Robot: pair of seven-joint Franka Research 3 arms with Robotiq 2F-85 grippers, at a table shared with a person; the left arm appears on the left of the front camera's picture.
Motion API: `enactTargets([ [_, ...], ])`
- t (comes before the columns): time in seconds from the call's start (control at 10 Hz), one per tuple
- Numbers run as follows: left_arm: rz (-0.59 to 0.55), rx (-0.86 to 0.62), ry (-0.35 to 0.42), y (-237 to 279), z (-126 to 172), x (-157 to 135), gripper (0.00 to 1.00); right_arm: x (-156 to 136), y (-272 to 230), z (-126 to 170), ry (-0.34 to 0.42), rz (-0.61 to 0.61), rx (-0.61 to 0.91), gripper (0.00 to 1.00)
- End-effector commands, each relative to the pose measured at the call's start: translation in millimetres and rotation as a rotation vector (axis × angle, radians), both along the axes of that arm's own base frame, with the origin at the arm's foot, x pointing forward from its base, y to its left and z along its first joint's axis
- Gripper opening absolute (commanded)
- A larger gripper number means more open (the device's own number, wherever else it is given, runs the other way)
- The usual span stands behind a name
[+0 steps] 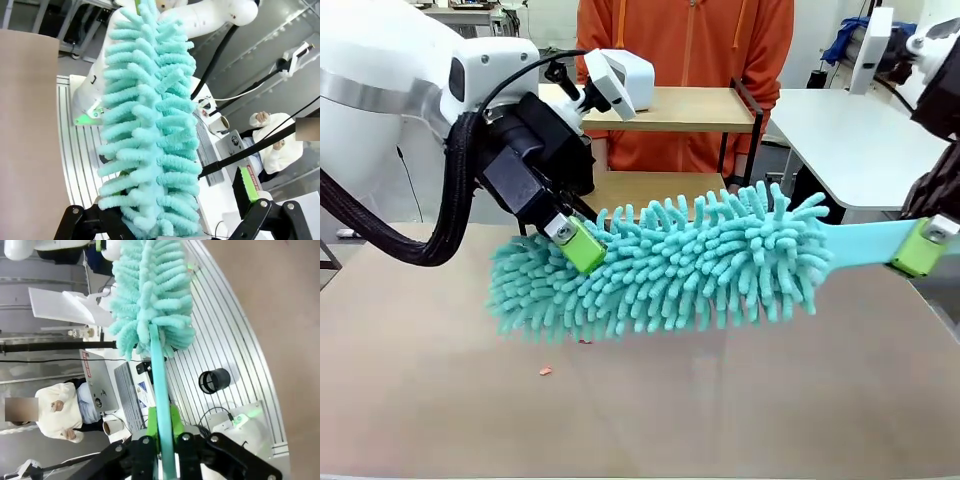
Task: Clean the shelf.
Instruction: Hand the Duster back to the human.
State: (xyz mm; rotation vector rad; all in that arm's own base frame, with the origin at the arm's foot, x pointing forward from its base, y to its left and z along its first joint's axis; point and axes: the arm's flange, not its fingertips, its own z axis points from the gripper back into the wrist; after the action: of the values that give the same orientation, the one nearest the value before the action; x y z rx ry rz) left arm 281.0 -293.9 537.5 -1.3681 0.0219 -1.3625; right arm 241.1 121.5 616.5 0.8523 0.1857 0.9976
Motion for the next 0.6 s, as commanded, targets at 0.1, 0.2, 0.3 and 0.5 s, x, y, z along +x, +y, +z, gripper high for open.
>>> enactTargets([
  [0.1, -0.032, -0.014, -0.013, 4.1, -6.6, -0.2, 1.0, 5.0, 1.1, -1.9, 0.011, -0.011, 0.049, 0.12],
  [0.2, -0.029, -0.021, -0.013, 4.8, -6.6, 0.7, 1.0, 5.6, 0.3, -2.9, 0.018, -0.013, 0.052, 0.12],
  [0.3, -0.025, -0.02, -0.018, 4.8, -6.9, 1.2, 1.0, 5.7, -0.4, -3.0, 0.019, -0.014, 0.055, 0.12],
  [0.5, -0.044, -0.011, -0.047, 5.1, -8.8, 1.2, 0.43, 4.8, -1.2, -2.4, 0.018, -0.012, 0.058, 0.12],
])
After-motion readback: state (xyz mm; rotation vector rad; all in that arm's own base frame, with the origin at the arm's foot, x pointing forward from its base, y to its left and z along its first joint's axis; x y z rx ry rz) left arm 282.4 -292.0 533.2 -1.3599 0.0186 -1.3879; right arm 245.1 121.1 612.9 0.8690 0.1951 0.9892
